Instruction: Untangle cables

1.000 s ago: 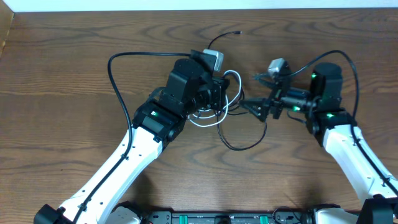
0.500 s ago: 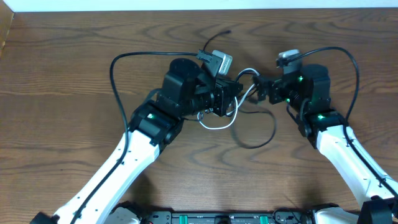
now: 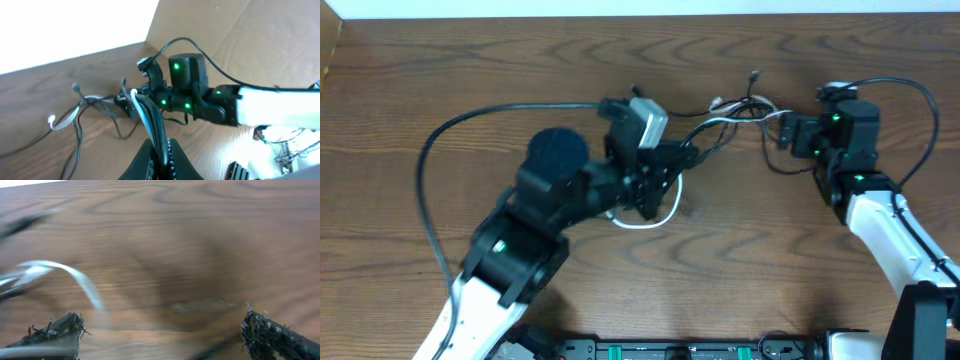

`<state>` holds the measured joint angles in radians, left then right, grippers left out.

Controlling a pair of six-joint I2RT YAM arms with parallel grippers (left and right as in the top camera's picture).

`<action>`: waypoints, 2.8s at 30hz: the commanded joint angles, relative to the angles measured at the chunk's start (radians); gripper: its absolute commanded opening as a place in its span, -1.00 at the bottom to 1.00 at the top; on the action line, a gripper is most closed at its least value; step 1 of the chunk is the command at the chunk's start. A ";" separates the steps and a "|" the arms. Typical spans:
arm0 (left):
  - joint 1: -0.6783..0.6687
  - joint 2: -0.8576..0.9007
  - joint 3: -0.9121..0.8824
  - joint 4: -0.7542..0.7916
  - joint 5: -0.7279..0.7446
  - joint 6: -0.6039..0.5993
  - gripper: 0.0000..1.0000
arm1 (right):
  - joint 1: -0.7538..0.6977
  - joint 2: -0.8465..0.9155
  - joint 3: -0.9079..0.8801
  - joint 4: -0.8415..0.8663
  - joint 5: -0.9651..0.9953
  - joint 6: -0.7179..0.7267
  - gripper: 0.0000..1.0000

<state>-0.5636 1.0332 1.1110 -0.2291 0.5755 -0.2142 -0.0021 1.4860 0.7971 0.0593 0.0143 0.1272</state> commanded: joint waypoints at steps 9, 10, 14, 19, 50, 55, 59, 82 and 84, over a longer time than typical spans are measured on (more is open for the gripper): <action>0.004 -0.165 0.006 -0.153 -0.364 0.087 -0.84 | -0.169 0.006 0.007 -0.026 0.007 0.078 0.99; 0.004 -0.166 0.006 -0.156 -0.377 0.087 -0.85 | -0.175 0.006 0.007 -0.030 -0.018 0.078 0.99; 0.004 -0.161 0.006 -0.154 -0.382 0.086 -0.85 | -0.177 0.006 0.007 -0.031 -0.208 0.019 0.98; 0.004 -0.152 0.006 -0.145 -0.383 0.083 -0.85 | -0.166 0.006 0.007 -0.025 -0.580 -0.132 0.98; 0.004 0.110 0.006 -0.100 -0.679 -0.052 -0.85 | 0.161 0.006 0.007 0.069 -1.149 -0.241 0.99; 0.004 0.109 0.006 -0.129 -0.753 -0.081 -0.84 | 0.153 0.006 0.007 0.072 -1.094 -0.238 0.99; 0.004 0.109 0.006 -0.152 -0.810 -0.112 -0.85 | 0.151 0.006 0.007 0.088 -1.079 -0.229 0.99; 0.004 0.110 0.006 -0.204 -0.899 -0.166 -0.85 | 0.191 0.006 0.007 0.252 -1.214 -0.080 0.98; 0.004 0.110 0.006 -0.204 -0.899 -0.166 -0.85 | 0.206 0.006 0.007 0.252 -1.214 -0.080 0.99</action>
<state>-0.5636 1.1446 1.1110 -0.4377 -0.3019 -0.3702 0.1818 1.4860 0.7971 0.3088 -1.1648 0.0422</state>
